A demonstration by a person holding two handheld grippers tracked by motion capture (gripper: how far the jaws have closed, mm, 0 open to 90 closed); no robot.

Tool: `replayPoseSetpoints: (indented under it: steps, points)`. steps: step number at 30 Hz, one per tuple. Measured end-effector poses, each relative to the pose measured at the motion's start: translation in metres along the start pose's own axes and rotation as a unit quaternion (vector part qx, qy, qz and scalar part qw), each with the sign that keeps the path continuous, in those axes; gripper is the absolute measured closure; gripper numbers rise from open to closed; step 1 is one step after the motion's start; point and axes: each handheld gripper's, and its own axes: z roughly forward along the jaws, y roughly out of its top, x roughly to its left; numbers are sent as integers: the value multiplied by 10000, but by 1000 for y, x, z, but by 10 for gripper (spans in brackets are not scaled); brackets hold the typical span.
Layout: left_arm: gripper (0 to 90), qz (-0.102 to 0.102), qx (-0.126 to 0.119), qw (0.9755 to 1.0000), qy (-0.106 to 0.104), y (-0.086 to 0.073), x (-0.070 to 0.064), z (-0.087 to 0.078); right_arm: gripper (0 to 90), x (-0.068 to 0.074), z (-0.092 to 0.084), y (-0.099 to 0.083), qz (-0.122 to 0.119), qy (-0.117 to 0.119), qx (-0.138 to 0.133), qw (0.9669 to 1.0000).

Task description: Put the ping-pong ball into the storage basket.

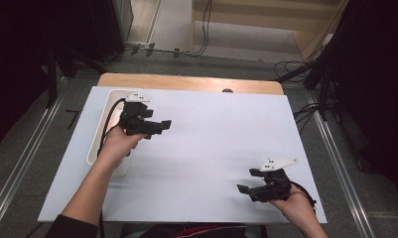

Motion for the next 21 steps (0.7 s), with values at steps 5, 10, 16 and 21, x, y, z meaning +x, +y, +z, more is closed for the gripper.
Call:
replayPoseSetpoints:
  steps: [5, 10, 16, 21]
  points:
    - [167, 36, 14, 10000, -40, -5, -4, 0, 207, 0, 0, 0, -28, 2, 3, 10000]
    - [167, 60, 38, 9999, -82, -9, -8, 1, 207, 0, 0, 0, 2, -6, 28, 10000]
    - [167, 166, 79, 9997, -142, -15, -16, 4, 207, 0, 0, 0, 1, 0, 18, 10000]
    - [167, 230, 158, 9995, -173, -19, -20, 7, 207, 0, 0, 0, -4, 0, 19, 10000]
